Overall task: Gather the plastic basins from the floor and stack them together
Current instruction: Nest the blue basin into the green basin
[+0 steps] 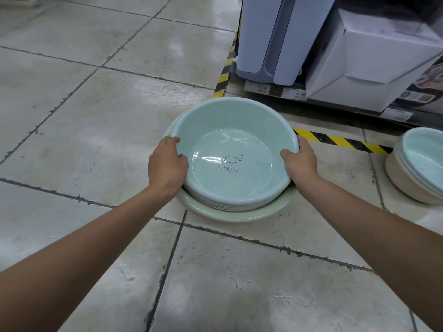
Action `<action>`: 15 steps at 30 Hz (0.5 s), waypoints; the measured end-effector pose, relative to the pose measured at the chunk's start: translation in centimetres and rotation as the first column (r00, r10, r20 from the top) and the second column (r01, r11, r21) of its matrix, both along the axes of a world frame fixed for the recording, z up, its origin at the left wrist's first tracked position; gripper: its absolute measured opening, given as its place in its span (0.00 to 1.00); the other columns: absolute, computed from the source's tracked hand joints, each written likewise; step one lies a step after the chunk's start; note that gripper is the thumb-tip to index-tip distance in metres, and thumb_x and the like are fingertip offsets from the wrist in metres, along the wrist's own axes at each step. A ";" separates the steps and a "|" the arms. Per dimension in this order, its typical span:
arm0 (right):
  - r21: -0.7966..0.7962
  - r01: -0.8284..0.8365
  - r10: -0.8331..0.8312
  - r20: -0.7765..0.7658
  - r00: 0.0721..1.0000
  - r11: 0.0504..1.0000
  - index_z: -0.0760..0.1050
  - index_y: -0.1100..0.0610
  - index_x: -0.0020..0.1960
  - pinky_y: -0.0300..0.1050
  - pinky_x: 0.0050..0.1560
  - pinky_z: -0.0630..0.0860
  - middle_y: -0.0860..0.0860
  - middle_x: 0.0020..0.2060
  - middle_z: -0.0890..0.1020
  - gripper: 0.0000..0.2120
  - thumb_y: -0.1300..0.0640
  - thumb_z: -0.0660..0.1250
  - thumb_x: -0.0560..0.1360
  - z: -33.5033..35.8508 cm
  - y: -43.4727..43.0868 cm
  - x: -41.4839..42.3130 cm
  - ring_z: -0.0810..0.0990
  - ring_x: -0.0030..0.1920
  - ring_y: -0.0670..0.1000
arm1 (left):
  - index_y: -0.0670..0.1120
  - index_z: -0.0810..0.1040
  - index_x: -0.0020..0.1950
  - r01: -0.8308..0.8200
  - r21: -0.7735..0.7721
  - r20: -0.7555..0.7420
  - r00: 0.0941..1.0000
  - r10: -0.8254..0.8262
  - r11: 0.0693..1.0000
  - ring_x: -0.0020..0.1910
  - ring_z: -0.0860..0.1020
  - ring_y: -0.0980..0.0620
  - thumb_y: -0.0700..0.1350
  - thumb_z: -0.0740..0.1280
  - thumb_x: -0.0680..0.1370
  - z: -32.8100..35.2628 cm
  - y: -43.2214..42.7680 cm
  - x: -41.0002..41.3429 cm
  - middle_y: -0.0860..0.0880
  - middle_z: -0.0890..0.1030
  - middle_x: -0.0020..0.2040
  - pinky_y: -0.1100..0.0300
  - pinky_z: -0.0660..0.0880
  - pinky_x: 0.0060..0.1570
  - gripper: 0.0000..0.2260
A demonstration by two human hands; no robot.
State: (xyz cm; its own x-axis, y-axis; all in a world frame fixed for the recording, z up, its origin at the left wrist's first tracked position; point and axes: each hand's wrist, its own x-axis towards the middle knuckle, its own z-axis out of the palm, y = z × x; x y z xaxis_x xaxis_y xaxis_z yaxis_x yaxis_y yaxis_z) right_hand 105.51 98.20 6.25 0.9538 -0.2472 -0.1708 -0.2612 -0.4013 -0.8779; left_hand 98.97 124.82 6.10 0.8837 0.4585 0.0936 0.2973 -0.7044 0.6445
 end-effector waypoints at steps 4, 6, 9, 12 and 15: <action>-0.094 -0.099 0.093 -0.065 0.994 0.991 0.71 0.49 0.70 0.44 0.50 0.72 0.47 0.53 0.78 0.23 0.60 0.63 0.76 1.3 -0.9 -0.3 0.77 0.54 0.52 | 0.44 0.69 0.73 0.006 -0.119 -0.003 1.000 -0.007 0.993 0.73 0.67 0.46 0.35 0.60 0.77 0.2 -0.4 0.1 0.46 0.68 0.76 0.57 0.62 0.71 0.24; -0.137 -0.200 0.181 -0.137 0.974 0.970 0.71 0.49 0.71 0.45 0.54 0.72 0.47 0.55 0.78 0.22 0.58 0.64 0.77 2.3 -2.0 -0.8 0.76 0.56 0.51 | 0.45 0.73 0.70 0.068 -0.114 0.050 0.997 -0.062 0.991 0.76 0.62 0.49 0.35 0.61 0.76 0.9 -0.5 0.7 0.46 0.64 0.77 0.65 0.56 0.69 0.22; -0.184 -0.302 0.263 -0.209 0.942 0.936 0.73 0.50 0.71 0.44 0.60 0.72 0.46 0.58 0.78 0.22 0.52 0.67 0.77 3.5 -4.3 -2.0 0.76 0.60 0.48 | 0.47 0.77 0.64 0.138 -0.115 0.085 0.988 -0.128 0.984 0.65 0.71 0.53 0.36 0.61 0.76 2.7 -1.6 2.2 0.49 0.70 0.72 0.69 0.60 0.60 0.18; -0.229 -0.365 0.306 -0.257 0.917 0.902 0.71 0.49 0.73 0.40 0.57 0.69 0.46 0.62 0.78 0.25 0.46 0.68 0.77 5.1 -7.6 -4.0 0.75 0.59 0.44 | 0.50 0.79 0.61 0.203 -0.237 0.049 0.979 -0.197 0.950 0.50 0.77 0.57 0.37 0.61 0.77 3.9 -4.9 3.1 0.52 0.77 0.66 0.68 0.67 0.48 0.16; -0.240 -0.301 0.254 -0.210 0.944 0.923 0.72 0.49 0.72 0.39 0.59 0.69 0.46 0.64 0.79 0.24 0.45 0.68 0.78 6.5 -11.7 -6.0 0.76 0.62 0.44 | 0.51 0.79 0.60 0.312 -0.319 0.045 0.948 -0.314 0.895 0.61 0.76 0.53 0.36 0.62 0.77 5.0 -9.4 3.4 0.53 0.78 0.61 0.65 0.70 0.50 0.16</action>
